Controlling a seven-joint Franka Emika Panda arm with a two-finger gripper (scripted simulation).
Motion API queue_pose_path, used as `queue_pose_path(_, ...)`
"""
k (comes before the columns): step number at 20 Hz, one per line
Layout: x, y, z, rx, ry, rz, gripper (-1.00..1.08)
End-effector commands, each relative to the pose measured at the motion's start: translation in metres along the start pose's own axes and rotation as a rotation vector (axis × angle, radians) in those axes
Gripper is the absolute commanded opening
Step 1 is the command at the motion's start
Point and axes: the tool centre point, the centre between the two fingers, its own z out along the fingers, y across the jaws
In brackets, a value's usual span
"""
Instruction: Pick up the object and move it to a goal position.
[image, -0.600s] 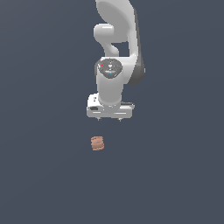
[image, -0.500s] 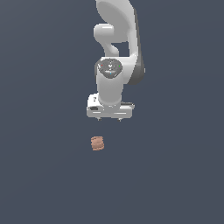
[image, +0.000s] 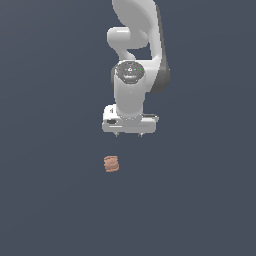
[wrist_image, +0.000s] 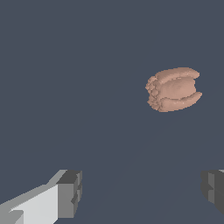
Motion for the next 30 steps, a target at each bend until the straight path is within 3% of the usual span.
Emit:
queue_pose_path(1, 0.000, 0.000, 0.000, 0.001, -0.001, 0.001, 1.00)
queue_pose_path(10, 0.019, 0.015, 0.012, 0.001, 0.013, -0.037, 1.00)
queue_pose_path(21, 0.066, 0.063, 0.053, 0.000, 0.051, -0.142, 1.00)
queue_pose_path(30, 0.078, 0.079, 0.066, -0.001, 0.062, -0.174, 1.00)
